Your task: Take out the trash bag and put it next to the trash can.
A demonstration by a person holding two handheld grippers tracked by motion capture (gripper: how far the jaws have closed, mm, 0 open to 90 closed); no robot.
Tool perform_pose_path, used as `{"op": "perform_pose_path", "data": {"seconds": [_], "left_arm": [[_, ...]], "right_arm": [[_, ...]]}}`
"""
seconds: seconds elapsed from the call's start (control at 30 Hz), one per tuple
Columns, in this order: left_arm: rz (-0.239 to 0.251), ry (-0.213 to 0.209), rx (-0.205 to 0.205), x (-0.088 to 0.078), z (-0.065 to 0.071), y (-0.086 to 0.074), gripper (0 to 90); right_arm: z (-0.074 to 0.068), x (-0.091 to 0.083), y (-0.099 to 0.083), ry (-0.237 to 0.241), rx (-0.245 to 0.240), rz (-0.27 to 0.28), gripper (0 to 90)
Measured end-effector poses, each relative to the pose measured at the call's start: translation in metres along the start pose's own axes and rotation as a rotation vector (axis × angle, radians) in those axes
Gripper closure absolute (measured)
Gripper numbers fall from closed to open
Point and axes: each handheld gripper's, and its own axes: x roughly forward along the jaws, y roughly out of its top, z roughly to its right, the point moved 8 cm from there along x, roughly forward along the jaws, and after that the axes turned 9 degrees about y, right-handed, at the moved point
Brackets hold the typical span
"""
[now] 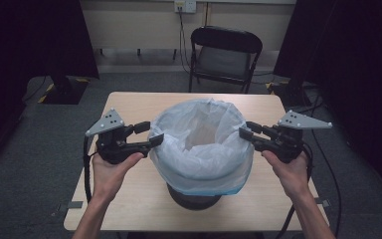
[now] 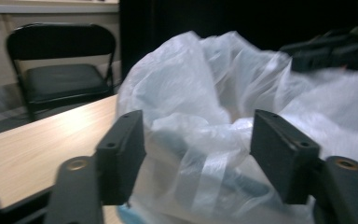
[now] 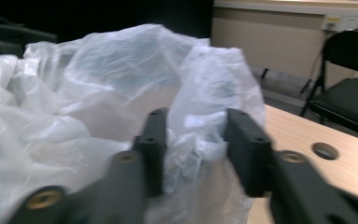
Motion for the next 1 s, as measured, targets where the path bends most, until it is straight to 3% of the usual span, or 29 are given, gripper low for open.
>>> {"op": "perform_pose_path", "data": {"seconds": [0.07,0.1,0.17,0.23,0.37,0.47,0.63,0.73,0.83,1.0], "left_arm": [[0.009,-0.007,-0.006,0.0,0.0,0.001,55.9],[0.021,0.0,-0.009,0.0,-0.001,0.002,55.9],[0.039,0.017,0.003,-0.002,-0.002,0.004,66.7],[0.054,0.01,-0.006,-0.004,-0.003,0.007,76.8],[0.087,-0.004,0.003,-0.008,-0.003,0.013,88.7],[0.105,-0.043,0.013,-0.01,0.006,0.02,89.9],[0.166,-0.134,0.061,-0.017,0.035,0.043,90.0],[0.196,-0.153,0.108,-0.019,0.05,0.058,90.0],[0.205,-0.18,0.124,-0.018,0.06,0.07,90.0],[0.23,-0.259,0.102,-0.014,0.078,0.088,90.0]], "right_arm": [[0.002,0.0,0.001,-0.008,-0.004,0.003,76.5],[0.004,-0.001,0.003,-0.012,-0.001,0.011,81.0],[0.005,-0.001,0.006,-0.001,0.006,0.027,87.6],[0.004,-0.001,0.009,0.006,0.002,0.035,89.6],[-0.005,0.002,0.017,0.058,0.008,0.063,90.0],[-0.013,0.001,0.027,0.106,0.015,0.101,90.0],[-0.029,0.002,0.047,0.157,-0.001,0.141,90.0],[-0.036,0.003,0.059,0.188,-0.012,0.169,90.0],[-0.044,0.005,0.071,0.249,-0.009,0.189,90.0],[-0.057,0.006,0.097,0.333,-0.006,0.221,90.0]]}}
